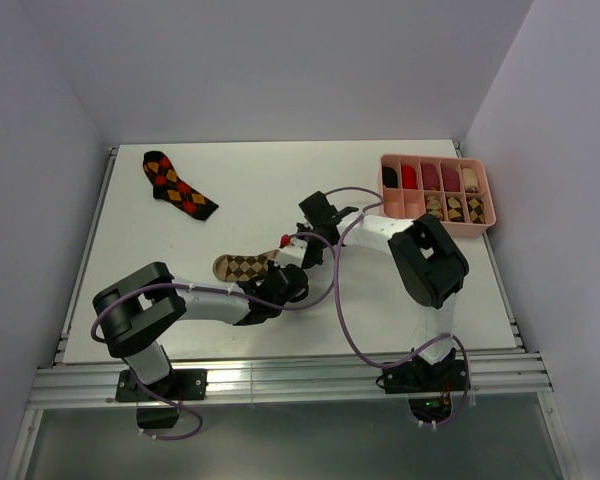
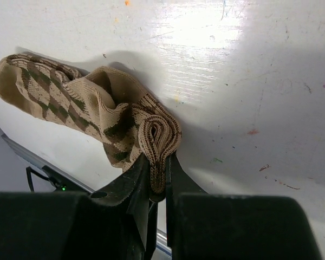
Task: Roll the socks
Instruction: Roll the sock at the center of the board.
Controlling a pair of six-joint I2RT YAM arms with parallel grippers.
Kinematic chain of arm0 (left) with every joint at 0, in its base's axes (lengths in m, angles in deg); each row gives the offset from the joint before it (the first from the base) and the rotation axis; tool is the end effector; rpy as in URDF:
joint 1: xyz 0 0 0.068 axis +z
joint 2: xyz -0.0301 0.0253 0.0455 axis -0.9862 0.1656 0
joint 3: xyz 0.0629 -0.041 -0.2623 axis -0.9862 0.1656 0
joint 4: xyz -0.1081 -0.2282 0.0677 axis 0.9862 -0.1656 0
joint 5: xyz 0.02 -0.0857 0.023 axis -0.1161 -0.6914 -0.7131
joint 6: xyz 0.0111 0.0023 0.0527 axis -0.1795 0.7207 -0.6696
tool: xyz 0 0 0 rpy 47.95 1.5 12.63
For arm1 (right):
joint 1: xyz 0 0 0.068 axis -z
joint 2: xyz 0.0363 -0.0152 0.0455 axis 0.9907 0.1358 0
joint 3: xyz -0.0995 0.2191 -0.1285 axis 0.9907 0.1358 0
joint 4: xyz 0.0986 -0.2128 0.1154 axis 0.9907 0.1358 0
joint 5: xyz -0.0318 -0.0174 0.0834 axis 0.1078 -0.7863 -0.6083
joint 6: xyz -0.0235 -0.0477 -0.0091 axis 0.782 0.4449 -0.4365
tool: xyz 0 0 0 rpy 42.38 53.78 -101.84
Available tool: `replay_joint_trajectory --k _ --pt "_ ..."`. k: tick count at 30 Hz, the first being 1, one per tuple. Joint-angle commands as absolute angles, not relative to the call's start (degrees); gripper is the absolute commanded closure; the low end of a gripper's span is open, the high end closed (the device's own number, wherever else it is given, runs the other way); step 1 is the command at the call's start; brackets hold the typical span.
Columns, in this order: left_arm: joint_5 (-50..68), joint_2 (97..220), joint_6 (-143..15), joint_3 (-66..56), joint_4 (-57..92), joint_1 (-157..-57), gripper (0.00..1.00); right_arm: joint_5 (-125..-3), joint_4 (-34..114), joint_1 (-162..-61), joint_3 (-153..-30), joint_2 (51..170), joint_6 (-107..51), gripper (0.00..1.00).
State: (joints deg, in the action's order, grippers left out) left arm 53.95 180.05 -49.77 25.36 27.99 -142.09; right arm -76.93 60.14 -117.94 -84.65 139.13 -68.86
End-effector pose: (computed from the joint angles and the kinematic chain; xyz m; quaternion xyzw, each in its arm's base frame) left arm 0.1693 -0.2688 0.1419 0.1430 0.8645 -0.0601 0.4780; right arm 0.3051 0.2348 0.1511 0.0571 0.9545 0.2856 0.0634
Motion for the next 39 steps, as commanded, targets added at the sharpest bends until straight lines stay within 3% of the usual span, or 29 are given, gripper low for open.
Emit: replay_joint_trajectory --k 1,3,6,7,10,13,21,26,39 --pt "47.66 182.53 -44.92 27.46 22.29 -140.85 0.99 -79.57 60.08 -117.44 -83.51 137.95 -69.26 0.92" --pt "45.99 181.21 -43.69 28.07 22.82 -140.06 0.99 -80.98 58.40 -116.83 -82.98 136.89 -69.61 0.86" --pt "39.84 177.52 -41.59 30.44 24.83 -136.47 0.99 -81.60 51.92 -116.30 -80.62 133.04 -70.66 0.68" --pt "37.48 176.38 -40.27 31.75 25.37 -135.32 0.99 -81.43 50.67 -116.12 -80.00 132.24 -71.36 0.58" --pt "29.12 172.08 -37.90 34.83 27.73 -130.50 1.00 -80.28 46.99 -115.59 -77.63 129.69 -73.21 0.45" --pt "21.21 168.47 -34.30 37.56 30.54 -126.00 0.99 -79.58 41.62 -115.59 -73.94 127.22 -75.23 0.38" --pt "4.96 168.90 -25.94 43.63 40.74 -116.25 0.99 -82.74 31.95 -115.85 -69.63 128.88 -74.27 0.36" --pt "0.20 170.83 -21.19 45.39 45.58 -112.64 0.99 -83.70 28.52 -116.38 -68.48 131.08 -72.78 0.32" --pt "-5.43 175.67 -17.23 46.36 49.54 -107.45 0.99 -88.80 16.13 -117.61 -66.37 139.51 -73.92 0.34"
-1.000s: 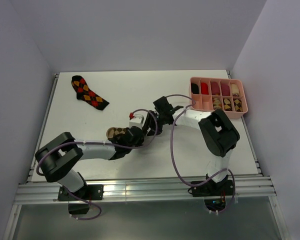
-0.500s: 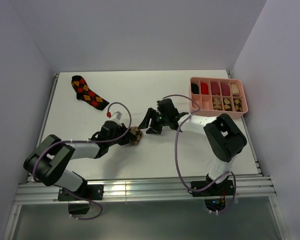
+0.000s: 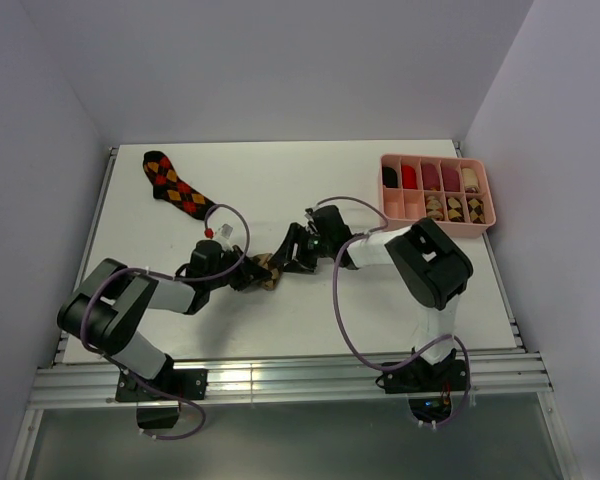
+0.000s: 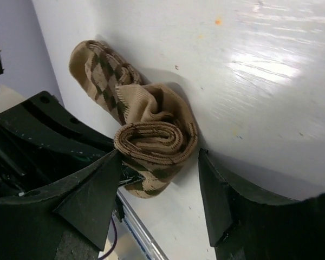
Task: Roll the socks
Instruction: Roll the sock at the center of the board.
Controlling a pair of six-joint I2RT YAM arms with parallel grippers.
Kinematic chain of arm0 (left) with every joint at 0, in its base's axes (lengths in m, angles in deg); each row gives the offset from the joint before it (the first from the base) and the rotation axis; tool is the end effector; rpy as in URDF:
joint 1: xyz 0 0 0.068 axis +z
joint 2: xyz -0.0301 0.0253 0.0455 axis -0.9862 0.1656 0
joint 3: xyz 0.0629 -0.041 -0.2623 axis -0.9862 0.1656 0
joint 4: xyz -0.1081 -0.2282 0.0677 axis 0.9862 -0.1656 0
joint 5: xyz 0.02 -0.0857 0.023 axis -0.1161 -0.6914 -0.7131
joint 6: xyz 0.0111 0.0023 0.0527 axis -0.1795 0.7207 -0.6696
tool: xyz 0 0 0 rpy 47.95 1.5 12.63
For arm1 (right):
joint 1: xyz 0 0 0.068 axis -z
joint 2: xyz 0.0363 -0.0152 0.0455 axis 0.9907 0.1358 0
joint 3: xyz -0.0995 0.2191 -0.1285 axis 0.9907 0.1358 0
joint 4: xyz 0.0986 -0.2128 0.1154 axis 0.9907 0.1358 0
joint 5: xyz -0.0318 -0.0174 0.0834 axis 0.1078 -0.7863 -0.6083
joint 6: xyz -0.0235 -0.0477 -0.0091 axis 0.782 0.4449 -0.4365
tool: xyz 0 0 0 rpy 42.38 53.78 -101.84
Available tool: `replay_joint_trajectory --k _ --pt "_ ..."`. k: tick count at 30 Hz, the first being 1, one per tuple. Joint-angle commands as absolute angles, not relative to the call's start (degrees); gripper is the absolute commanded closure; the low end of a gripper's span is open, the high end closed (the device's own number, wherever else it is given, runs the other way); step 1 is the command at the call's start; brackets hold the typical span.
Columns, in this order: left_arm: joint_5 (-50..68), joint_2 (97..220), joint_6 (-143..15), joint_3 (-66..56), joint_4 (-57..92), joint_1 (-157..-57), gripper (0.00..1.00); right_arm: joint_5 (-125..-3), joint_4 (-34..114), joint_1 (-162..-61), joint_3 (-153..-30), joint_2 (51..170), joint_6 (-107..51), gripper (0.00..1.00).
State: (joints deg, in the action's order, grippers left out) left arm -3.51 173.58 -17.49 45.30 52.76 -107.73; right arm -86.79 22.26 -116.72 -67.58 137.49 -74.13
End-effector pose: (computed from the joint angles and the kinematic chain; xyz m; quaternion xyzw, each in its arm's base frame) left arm 0.2249 -0.1301 0.1177 -0.1426 0.8473 -0.4457 0.2513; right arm 0.2941 0.2240 0.1262 0.0306 0.8803 0.4541 0.1341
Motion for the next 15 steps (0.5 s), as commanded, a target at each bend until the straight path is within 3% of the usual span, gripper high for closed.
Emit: replay_joint_trajectory --k 1,8,9,11,12,13,14,15 --pt "-5.44 176.28 -17.32 46.27 49.45 -107.36 0.99 -89.24 15.33 -117.70 -66.19 139.78 -74.01 0.35" --pt "-7.54 180.33 -17.32 45.22 49.45 -105.78 0.99 -91.18 10.50 -117.79 -64.88 143.21 -74.36 0.53" --pt "-7.72 180.68 -17.32 45.04 49.45 -105.43 0.99 -91.44 9.88 -117.79 -64.79 143.30 -74.36 0.61" --pt "-7.55 180.50 -17.85 44.69 48.75 -105.25 0.99 -91.36 9.35 -117.79 -64.35 142.87 -74.18 0.70" --pt "-7.29 180.42 -18.37 43.99 47.18 -105.25 0.99 -91.27 10.13 -117.79 -64.43 142.69 -73.83 0.86" --pt "-6.41 179.81 -19.51 43.55 46.38 -105.16 0.99 -91.09 11.10 -117.70 -64.61 142.25 -73.40 0.93" --pt "-5.71 179.37 -20.21 42.76 45.16 -105.25 0.93 -89.61 12.41 -117.70 -65.31 141.20 -72.78 1.00" --pt "-5.00 178.32 -21.61 42.32 43.15 -105.25 0.87 -88.47 16.34 -117.70 -65.84 140.58 -70.95 1.00"
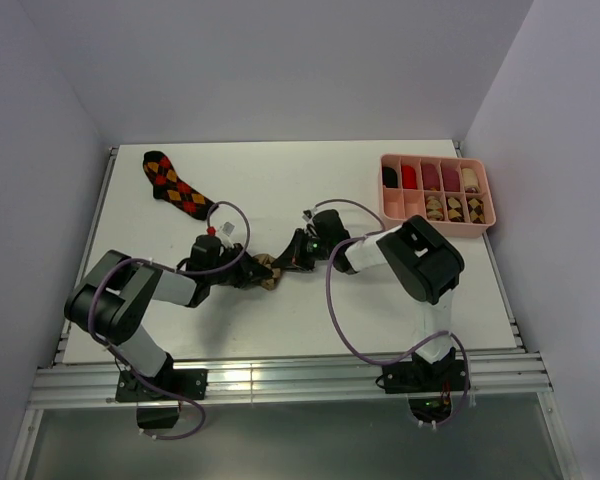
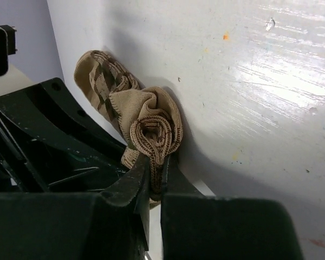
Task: Roll the socks
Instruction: Roll the sock at the center of the board.
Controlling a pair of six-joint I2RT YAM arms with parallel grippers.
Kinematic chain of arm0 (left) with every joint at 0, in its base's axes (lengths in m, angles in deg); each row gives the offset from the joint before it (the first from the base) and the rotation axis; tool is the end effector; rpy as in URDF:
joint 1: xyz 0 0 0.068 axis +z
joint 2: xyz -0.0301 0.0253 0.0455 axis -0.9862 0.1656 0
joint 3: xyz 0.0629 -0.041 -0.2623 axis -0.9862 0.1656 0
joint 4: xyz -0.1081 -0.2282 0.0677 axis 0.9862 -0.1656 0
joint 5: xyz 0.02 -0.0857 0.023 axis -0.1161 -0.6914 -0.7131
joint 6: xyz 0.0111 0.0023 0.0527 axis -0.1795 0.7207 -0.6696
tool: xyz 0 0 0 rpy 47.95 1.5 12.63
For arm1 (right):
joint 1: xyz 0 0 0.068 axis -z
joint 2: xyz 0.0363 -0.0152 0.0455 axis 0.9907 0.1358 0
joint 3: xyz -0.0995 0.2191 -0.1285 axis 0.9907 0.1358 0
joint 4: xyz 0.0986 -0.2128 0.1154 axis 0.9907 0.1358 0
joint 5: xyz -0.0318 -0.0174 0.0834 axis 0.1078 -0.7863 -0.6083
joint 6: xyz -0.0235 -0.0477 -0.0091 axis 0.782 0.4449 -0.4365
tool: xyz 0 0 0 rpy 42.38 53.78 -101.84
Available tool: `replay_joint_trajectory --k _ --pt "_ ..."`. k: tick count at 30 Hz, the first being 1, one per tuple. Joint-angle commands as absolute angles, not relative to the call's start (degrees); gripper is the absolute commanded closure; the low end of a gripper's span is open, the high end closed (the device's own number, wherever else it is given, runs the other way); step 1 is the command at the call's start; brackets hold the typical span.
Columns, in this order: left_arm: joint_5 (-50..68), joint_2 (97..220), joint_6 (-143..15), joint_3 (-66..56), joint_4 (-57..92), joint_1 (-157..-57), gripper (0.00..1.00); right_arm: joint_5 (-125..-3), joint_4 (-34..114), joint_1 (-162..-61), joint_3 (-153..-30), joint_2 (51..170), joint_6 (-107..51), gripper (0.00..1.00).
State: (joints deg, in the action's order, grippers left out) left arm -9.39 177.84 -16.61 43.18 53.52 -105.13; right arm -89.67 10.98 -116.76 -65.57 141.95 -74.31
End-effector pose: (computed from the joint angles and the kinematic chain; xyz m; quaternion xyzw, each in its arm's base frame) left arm 0.2376 -0.1267 0.1101 -0.1458 0.8460 -0.4650 0.2164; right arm 0.2958 0.2274 0.1067 0.0071 0.8598 0.4893 0.1456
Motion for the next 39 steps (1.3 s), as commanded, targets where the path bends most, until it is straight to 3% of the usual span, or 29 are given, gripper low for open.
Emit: replay_joint_trajectory --k 1,2,4,5,9,11,14,18,23,39 --pt "-3.52 177.70 -22.24 41.79 41.82 -105.25 0.81 -87.58 18.47 -117.70 -66.45 140.05 -70.06 1.00" --pt "-2.81 177.17 -23.03 40.74 40.68 -105.25 0.70 -85.92 20.14 -117.61 -67.15 138.74 -69.36 1.00" --pt "-0.79 174.89 -25.49 39.51 36.65 -105.25 0.63 -83.98 25.59 -117.70 -68.03 137.51 -67.42 1.00" --pt "1.22 174.10 -26.19 38.37 35.58 -105.51 0.55 -83.28 27.70 -117.70 -69.52 136.72 -66.72 1.00" --pt "6.33 168.74 -30.58 35.99 31.27 -106.21 0.40 -78.28 38.60 -117.79 -72.34 135.22 -64.52 1.00" --pt "11.14 166.72 -32.43 34.24 28.54 -108.05 0.38 -77.12 43.95 -117.96 -74.27 134.87 -63.99 1.00" --pt "16.96 162.85 -36.82 32.22 25.82 -113.92 0.37 -75.01 49.66 -118.31 -76.99 134.86 -63.81 1.00" --pt "34.24 160.29 -43.76 30.54 23.88 -125.27 0.40 -73.34 55.83 -118.75 -80.43 135.39 -64.25 1.00" --pt "44.30 162.74 -45.36 29.31 22.56 -135.81 0.44 -70.97 61.89 -119.63 -84.64 136.35 -63.64 1.00" --pt "56.17 178.91 -46.51 20.52 17.38 -144.19 0.51 -71.84 64.37 -120.86 -87.29 138.11 -63.02 1.00"
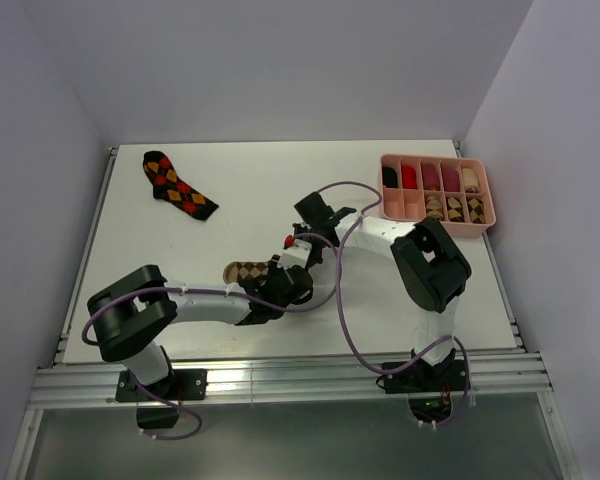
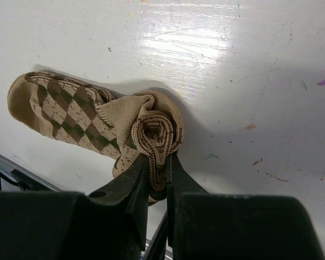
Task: Roll the socks
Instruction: Roll the sock at the center of the board.
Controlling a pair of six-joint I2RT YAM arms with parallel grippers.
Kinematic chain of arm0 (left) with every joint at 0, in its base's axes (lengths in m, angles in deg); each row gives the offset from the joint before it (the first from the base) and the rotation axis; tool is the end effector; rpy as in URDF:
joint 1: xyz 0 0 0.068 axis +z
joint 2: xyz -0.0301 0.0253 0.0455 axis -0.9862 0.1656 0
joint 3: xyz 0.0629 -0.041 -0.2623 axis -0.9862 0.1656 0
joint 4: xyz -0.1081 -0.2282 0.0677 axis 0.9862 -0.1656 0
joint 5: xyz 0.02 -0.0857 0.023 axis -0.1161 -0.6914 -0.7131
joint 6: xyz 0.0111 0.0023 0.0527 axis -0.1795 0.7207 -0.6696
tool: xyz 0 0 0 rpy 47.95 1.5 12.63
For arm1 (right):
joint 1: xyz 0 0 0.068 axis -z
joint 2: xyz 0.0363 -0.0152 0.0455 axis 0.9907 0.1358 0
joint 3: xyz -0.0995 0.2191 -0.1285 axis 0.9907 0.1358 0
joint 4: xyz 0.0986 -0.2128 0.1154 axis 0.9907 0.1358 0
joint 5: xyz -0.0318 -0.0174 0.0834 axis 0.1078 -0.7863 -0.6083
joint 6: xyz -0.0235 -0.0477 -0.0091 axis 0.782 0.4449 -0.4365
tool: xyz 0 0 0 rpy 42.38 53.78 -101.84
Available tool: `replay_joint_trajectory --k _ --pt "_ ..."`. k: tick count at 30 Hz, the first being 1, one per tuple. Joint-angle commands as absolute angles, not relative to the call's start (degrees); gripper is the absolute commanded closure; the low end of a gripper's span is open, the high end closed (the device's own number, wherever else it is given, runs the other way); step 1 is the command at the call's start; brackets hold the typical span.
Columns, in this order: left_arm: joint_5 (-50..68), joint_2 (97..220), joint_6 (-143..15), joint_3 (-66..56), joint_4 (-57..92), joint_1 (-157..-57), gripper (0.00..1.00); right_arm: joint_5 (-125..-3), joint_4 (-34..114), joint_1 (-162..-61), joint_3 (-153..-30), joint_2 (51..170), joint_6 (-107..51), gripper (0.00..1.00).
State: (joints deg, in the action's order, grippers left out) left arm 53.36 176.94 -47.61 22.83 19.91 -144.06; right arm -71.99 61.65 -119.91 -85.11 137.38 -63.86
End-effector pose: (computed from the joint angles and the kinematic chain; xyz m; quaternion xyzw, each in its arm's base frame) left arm 0.1590 -0.2730 0.1593 0.1521 0.8714 -0.0657 0.4618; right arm 0.2972 0.2418 0.1623 0.0086 0.9608 0.2570 0.1035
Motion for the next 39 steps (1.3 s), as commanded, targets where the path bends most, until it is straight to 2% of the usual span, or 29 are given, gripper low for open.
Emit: replay_joint_trajectory --k 1,2,4,7,10,15,19,22,31,39 --pt "56.35 179.36 -45.46 20.69 16.68 -144.27 0.53 -72.54 64.28 -120.86 -87.29 137.94 -63.02 1.00" --pt "56.61 179.62 -43.36 20.87 15.36 -144.19 0.61 -72.81 64.19 -120.86 -87.20 137.85 -63.19 1.00" --pt "56.96 180.06 -41.15 21.74 13.35 -144.19 0.70 -73.60 63.76 -120.78 -86.85 137.68 -63.28 1.00" --pt "56.44 179.72 -37.89 23.76 12.45 -144.19 0.99 -75.44 62.00 -120.86 -85.88 136.63 -64.33 1.00" --pt "53.38 177.87 -35.52 26.39 13.68 -143.57 0.99 -76.23 59.19 -120.78 -84.13 134.61 -65.21 0.95" --pt "44.15 169.62 -31.30 32.55 19.82 -138.92 0.99 -77.64 51.55 -120.34 -80.62 129.60 -67.94 0.68" --pt "35.45 162.59 -26.48 40.37 26.84 -131.99 0.99 -76.42 46.36 -119.99 -77.98 126.43 -68.99 0.41" --pt "28.85 158.36 -24.53 44.50 30.28 -127.51 0.99 -76.76 42.14 -119.99 -75.95 125.11 -69.26 0.29" --pt "15.58 152.64 -14.09 53.91 39.60 -115.81 0.99 -82.74 34.22 -120.34 -74.72 128.27 -66.19 0.21" --pt "10.47 153.87 -6.69 60.06 43.57 -109.56 0.99 -86.08 32.20 -122.44 -75.95 134.06 -64.08 0.22"
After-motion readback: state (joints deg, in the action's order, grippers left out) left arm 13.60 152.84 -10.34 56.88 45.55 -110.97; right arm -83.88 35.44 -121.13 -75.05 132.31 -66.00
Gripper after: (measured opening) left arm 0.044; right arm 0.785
